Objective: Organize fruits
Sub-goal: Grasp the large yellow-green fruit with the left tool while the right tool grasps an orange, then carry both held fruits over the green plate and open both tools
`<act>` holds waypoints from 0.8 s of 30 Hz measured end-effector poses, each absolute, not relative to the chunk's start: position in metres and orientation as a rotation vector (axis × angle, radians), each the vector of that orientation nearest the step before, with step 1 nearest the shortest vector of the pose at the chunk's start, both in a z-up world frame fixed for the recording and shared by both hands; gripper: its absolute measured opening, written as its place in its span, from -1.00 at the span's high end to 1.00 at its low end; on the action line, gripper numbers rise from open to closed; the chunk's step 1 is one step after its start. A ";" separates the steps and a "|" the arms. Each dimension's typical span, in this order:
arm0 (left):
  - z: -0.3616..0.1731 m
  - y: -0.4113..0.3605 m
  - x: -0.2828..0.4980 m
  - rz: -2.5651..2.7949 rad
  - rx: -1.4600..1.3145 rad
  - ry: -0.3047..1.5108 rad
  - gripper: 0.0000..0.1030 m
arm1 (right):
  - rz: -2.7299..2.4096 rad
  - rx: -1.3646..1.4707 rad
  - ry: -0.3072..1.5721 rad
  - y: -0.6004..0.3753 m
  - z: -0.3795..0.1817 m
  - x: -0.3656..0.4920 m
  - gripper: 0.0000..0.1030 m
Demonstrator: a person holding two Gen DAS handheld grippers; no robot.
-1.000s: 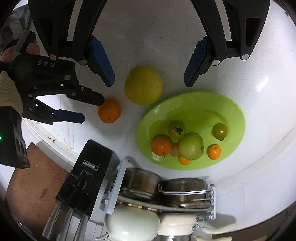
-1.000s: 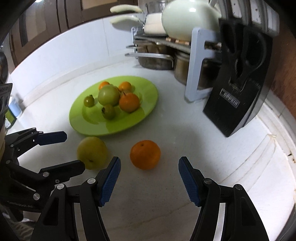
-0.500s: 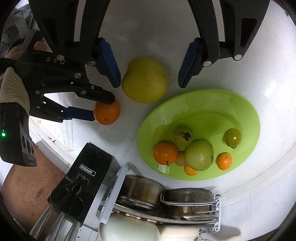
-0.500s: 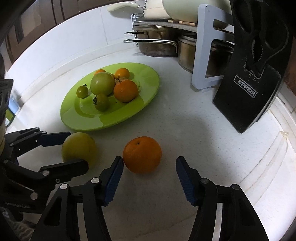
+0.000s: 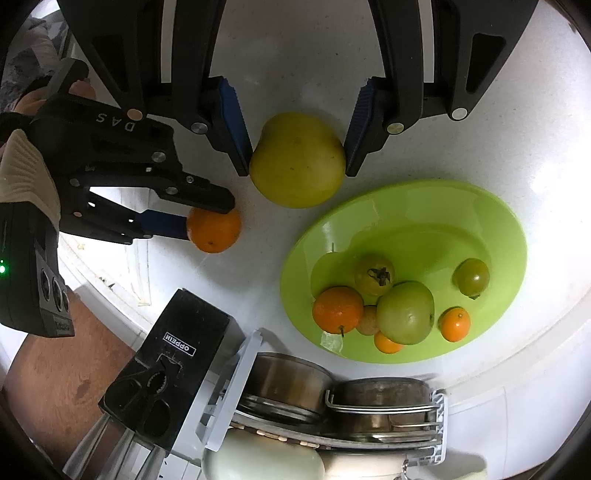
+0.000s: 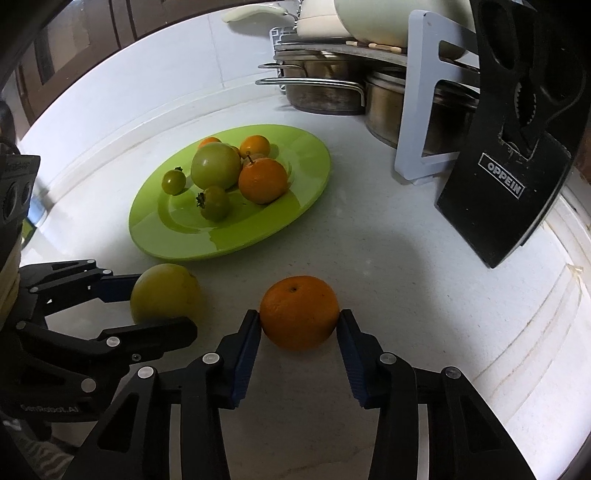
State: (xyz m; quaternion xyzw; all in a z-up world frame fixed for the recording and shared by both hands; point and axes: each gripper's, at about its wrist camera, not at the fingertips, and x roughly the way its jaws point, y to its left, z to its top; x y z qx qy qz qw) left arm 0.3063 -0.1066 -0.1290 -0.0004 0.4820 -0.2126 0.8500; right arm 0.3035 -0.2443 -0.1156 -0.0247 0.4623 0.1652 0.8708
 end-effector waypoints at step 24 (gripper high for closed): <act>-0.082 -0.077 0.268 -0.431 0.026 0.883 0.04 | 0.296 0.014 0.856 -0.236 -0.065 0.265 0.16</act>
